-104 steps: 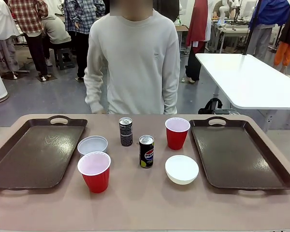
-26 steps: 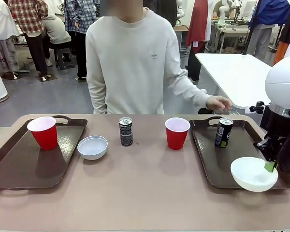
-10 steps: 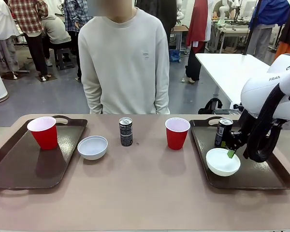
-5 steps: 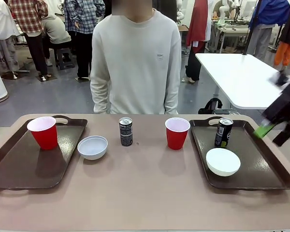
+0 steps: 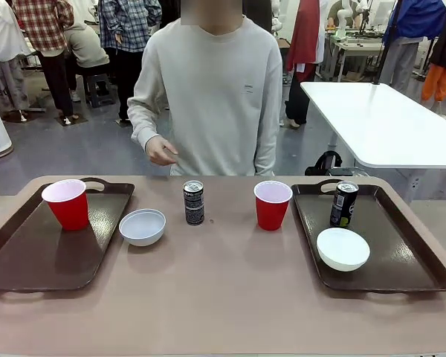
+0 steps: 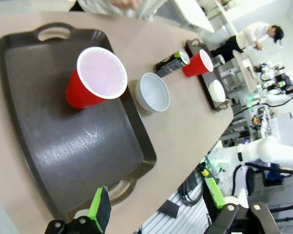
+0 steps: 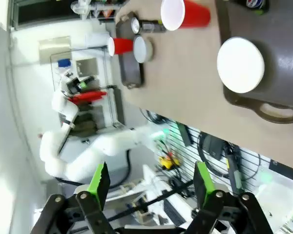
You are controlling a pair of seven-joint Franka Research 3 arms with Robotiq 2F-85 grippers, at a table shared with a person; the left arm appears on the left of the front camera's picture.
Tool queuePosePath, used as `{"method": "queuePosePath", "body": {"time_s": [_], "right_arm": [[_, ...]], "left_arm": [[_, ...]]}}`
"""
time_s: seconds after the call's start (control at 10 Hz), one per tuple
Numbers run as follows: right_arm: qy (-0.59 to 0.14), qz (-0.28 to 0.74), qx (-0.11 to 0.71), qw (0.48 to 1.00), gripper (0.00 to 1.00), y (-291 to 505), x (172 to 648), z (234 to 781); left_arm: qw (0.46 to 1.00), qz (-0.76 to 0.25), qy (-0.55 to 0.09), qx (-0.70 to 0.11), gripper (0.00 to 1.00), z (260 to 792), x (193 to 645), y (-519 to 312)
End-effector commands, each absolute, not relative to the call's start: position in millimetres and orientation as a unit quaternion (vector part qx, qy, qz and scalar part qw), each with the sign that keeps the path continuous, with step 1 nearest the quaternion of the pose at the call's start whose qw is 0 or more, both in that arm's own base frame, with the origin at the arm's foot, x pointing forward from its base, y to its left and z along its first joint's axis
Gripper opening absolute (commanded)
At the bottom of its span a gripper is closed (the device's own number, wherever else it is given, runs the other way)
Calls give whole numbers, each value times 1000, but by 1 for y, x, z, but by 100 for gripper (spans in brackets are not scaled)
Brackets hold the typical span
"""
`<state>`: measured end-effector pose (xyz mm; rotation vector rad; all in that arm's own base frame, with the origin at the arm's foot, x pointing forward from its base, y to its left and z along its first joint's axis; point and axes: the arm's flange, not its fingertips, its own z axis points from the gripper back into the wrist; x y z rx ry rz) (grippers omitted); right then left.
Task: Prepare tableware on both trays.
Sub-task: Pick up a Picnic Bowl from the table and place it on a Handle tray.
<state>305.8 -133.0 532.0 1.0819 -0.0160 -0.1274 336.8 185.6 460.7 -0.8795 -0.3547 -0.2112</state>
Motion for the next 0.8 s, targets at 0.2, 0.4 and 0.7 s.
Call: {"method": "queuePosePath", "body": {"time_s": [0.2,0.4,0.7], "right_arm": [[-2,-33,535,844,90,-155,306,524],[-17,-61,545,836,90,-147,300,531],[-17,-61,545,836,90,-147,300,531]], "left_arm": [[882,-102,-172,-427,100,462,335,186],[882,-102,-172,-427,100,462,335,186],[882,-102,-172,-427,100,462,335,186]]}}
